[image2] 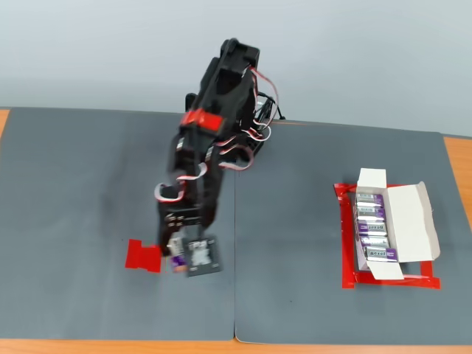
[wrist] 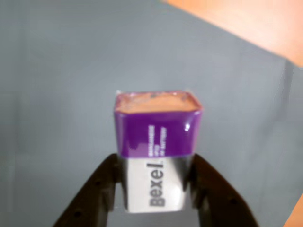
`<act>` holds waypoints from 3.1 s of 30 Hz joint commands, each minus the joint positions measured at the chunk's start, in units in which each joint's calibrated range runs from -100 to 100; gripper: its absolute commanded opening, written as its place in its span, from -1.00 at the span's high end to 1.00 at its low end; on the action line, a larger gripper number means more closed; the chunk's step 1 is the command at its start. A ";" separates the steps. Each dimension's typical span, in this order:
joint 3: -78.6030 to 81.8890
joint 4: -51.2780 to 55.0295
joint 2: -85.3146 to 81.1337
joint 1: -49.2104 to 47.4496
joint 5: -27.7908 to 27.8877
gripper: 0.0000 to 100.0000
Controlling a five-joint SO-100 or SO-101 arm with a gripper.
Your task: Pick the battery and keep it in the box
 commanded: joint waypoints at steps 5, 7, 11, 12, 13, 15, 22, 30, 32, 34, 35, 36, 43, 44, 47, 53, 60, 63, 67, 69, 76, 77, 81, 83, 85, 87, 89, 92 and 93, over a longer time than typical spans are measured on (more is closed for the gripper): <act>-1.72 2.40 -9.52 -11.88 -3.43 0.87; -1.63 2.66 -10.54 -15.16 -3.69 0.87; -1.54 2.92 -11.64 -22.62 -3.43 0.87; -1.54 2.92 -11.64 -24.41 -3.43 0.87; -1.54 2.92 -11.64 -26.28 -3.64 0.86; -1.54 2.92 -11.64 -29.93 -3.64 0.87; -2.17 2.92 -10.63 -41.87 -3.64 0.86; -2.26 2.75 -6.13 -50.74 -3.64 0.86; -2.26 2.75 -4.95 -52.24 -3.64 0.86; -2.26 2.57 -4.01 -53.43 -3.69 0.86; -2.26 2.31 -3.59 -53.88 -3.69 0.86; -2.26 2.14 -3.25 -54.25 -3.69 0.85; -3.62 2.05 2.01 -56.41 -3.69 0.85; -4.34 2.05 3.02 -56.49 -3.69 0.85; -7.15 2.05 6.16 -56.49 -3.69 0.85; -11.40 2.05 11.59 -56.49 -3.69 0.85; -14.57 2.05 13.96 -57.53 -3.74 0.85; -14.30 2.05 14.22 -57.68 -3.74 0.85; -13.57 0.14 14.22 -57.68 -3.74 0.85; -13.57 -0.12 14.22 -57.61 -3.74 0.85; -13.84 -1.07 17.01 -57.91 -3.74 0.85; -13.93 -1.07 17.35 -57.91 -3.74 0.85; -14.11 -1.07 18.03 -57.98 -3.74 0.85; -14.11 -1.07 18.12 -57.98 -3.74 0.85; -14.20 -1.16 18.12 -57.98 -3.74 0.85; -14.20 -1.16 18.12 -57.98 -3.74 0.85; -14.20 -1.16 18.12 -57.98 -3.74 0.85; -14.20 -1.25 18.12 -57.98 -3.74 0.85; -14.20 -1.25 18.12 -57.98 -3.74 0.85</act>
